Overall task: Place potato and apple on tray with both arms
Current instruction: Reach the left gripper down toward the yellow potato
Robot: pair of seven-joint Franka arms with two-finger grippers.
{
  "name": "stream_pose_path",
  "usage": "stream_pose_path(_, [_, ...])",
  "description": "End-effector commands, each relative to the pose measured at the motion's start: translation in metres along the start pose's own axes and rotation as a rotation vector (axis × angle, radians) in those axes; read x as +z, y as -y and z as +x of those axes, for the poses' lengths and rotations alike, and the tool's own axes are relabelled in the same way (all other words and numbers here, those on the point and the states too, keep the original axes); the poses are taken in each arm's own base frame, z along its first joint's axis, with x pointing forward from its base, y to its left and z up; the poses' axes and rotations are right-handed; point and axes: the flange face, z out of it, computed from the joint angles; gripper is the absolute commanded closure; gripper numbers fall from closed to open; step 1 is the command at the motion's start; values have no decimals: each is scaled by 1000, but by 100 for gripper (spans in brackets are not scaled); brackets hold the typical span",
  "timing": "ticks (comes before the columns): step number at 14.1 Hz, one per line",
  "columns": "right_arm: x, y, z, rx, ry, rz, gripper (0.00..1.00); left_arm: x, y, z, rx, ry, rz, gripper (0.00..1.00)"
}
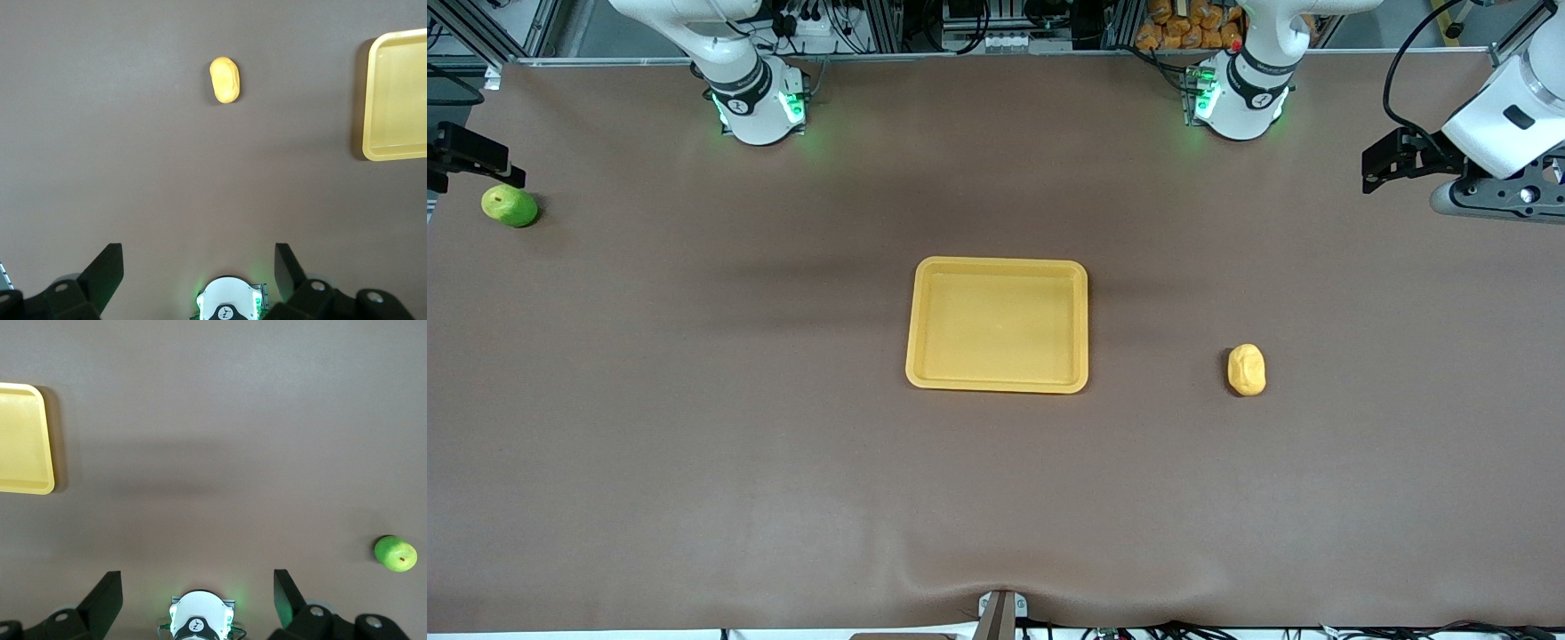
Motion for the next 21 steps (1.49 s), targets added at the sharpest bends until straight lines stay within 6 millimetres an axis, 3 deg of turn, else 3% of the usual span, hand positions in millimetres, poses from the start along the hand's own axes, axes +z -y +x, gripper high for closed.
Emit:
stream_pose_path(1, [0, -3, -3, -7, 1, 21, 0, -6, 0, 2, 8, -8, -12, 0])
stream_pose_path(4, [-1, -2, -3, -9, -2, 20, 0, 7, 0, 17, 5, 18, -10, 0])
stream_pose_path(12, [0, -3, -2, -6, 0, 20, 0, 80, -3, 74, 6, 45, -35, 0])
stream_pose_path(15, [0, -4, -2, -2, 0, 19, 0, 129, -9, 91, 5, 17, -46, 0])
stream_pose_path(19, [1, -6, -1, 2, 3, 20, 0, 186, -5, 97, -107, -41, -74, 0])
stream_pose_path(21, [2, -11, -1, 12, 6, 22, 0, 227, -6, 100, -168, -58, -83, 0])
